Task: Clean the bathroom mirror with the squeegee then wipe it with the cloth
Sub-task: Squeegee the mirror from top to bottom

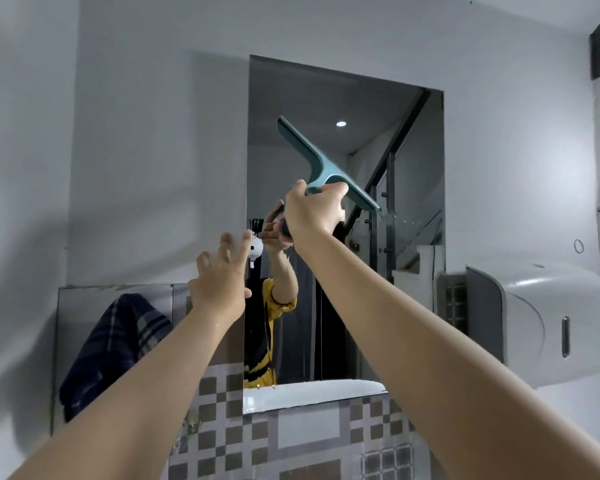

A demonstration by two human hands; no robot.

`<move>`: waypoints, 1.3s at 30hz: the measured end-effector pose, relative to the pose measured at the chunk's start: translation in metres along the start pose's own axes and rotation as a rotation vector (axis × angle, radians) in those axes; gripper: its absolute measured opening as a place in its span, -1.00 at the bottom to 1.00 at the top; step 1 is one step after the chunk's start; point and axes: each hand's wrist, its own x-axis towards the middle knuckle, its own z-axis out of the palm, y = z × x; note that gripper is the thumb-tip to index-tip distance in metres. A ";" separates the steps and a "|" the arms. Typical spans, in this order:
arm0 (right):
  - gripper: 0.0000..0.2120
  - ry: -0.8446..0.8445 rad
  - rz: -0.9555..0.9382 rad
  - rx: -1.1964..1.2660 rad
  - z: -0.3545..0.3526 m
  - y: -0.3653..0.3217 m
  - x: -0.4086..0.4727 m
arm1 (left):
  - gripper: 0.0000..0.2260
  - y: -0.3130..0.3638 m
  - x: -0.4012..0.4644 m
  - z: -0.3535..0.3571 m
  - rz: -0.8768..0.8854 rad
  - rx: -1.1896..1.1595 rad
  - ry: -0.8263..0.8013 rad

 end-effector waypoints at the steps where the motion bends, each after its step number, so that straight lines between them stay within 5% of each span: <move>1: -0.84 -0.012 -0.017 0.004 0.005 0.003 -0.005 | -0.11 -0.001 0.000 0.000 0.005 0.005 0.002; 8: -0.81 -0.116 -0.212 -0.271 0.009 0.032 -0.029 | -0.20 -0.012 -0.009 0.000 0.089 0.019 0.016; 17: -0.71 -0.192 -0.477 -0.625 -0.061 0.055 -0.005 | 0.01 -0.023 -0.031 0.026 0.117 0.054 -0.037; 26: -0.65 -0.300 -0.749 -0.833 -0.110 0.056 0.048 | -0.06 -0.029 -0.039 0.040 0.129 0.036 0.035; 39: -0.62 -0.324 -0.801 -0.994 -0.186 0.054 0.092 | -0.12 -0.029 -0.038 0.044 0.095 -0.002 -0.005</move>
